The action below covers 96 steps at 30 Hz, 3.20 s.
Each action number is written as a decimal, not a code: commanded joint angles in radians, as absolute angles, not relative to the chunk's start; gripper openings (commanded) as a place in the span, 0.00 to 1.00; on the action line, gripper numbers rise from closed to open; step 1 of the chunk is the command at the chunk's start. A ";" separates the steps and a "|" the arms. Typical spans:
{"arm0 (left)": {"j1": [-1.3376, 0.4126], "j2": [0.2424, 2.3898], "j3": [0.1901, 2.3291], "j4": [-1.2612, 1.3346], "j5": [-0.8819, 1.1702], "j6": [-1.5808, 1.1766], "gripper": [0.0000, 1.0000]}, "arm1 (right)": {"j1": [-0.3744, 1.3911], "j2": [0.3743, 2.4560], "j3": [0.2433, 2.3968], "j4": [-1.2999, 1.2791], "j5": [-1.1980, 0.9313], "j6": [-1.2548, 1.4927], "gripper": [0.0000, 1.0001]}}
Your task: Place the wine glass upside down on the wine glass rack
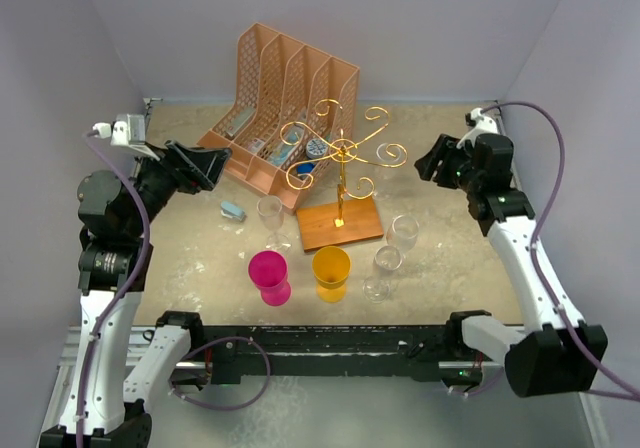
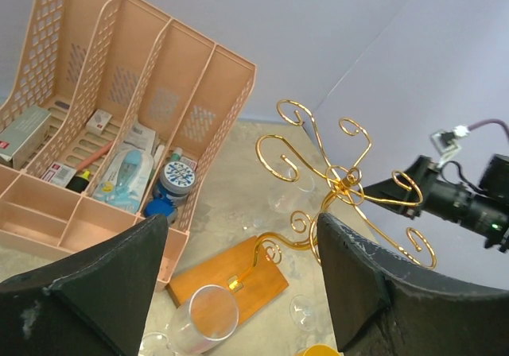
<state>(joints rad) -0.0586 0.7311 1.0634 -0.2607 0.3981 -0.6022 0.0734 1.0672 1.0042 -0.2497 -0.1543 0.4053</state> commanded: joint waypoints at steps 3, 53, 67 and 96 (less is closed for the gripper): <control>-0.051 0.734 1.061 -0.136 0.456 -0.654 0.73 | 0.137 1.210 1.072 -0.133 -0.213 0.376 0.60; -0.052 0.819 1.182 -0.257 0.428 -0.721 0.69 | 0.299 0.989 1.065 -0.043 0.609 0.583 0.00; -0.059 0.912 1.144 0.065 0.543 -1.067 0.69 | 0.299 0.634 1.037 0.191 0.396 0.712 0.00; -0.950 1.242 1.236 0.797 -0.283 -0.988 0.59 | 0.299 0.747 1.014 0.593 -0.116 1.064 0.00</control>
